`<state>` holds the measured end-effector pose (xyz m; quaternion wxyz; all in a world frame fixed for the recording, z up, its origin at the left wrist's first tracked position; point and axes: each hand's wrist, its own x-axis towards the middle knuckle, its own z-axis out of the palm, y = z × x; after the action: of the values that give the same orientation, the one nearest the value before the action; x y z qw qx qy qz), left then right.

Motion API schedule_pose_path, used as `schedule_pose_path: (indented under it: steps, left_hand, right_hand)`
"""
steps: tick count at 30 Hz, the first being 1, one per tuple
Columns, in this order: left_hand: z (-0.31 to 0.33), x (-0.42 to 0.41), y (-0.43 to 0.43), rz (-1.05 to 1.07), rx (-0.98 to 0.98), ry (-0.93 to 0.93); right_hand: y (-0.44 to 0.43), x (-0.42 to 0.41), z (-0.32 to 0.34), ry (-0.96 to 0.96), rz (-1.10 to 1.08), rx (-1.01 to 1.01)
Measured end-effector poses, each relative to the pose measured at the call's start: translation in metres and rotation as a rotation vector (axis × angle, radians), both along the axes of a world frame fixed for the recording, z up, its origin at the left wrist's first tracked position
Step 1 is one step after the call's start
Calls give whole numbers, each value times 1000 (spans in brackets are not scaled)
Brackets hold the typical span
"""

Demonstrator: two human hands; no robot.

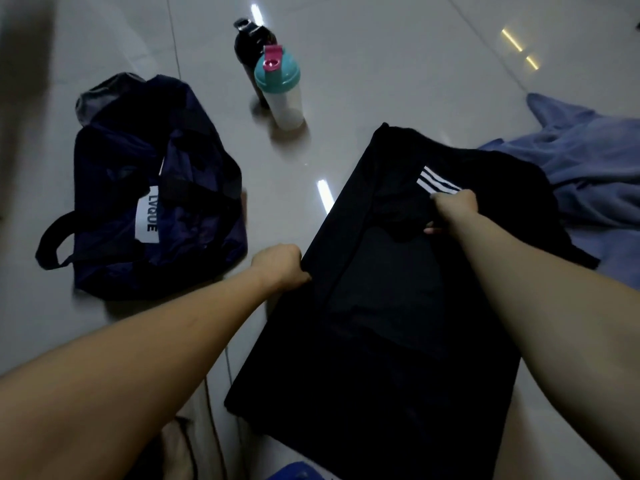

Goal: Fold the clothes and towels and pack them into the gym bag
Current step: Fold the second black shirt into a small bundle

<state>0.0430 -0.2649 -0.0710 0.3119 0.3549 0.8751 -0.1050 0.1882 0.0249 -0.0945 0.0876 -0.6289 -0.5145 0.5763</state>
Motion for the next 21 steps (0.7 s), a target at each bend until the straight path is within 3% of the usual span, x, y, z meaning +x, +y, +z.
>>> schedule_pose_path:
  steps: [9, 13, 16, 19, 21]
  left_hand:
    - [-17, -32, 138, -194, 502, 143]
    - [-28, -53, 201, -345, 598, 180]
    - [-30, -70, 244, -196, 595, 114]
    - [-30, -86, 278, 69, 566, -22]
    - [-34, -96, 295, 218, 542, -112]
  right_hand:
    - [17, 10, -19, -165, 65, 48]
    - [19, 10, -18, -195, 135, 84]
    - [21, 8, -6, -392, 301, 196]
    - [36, 0, 13, -599, 461, 556]
    - [58, -11, 20, -598, 541, 747]
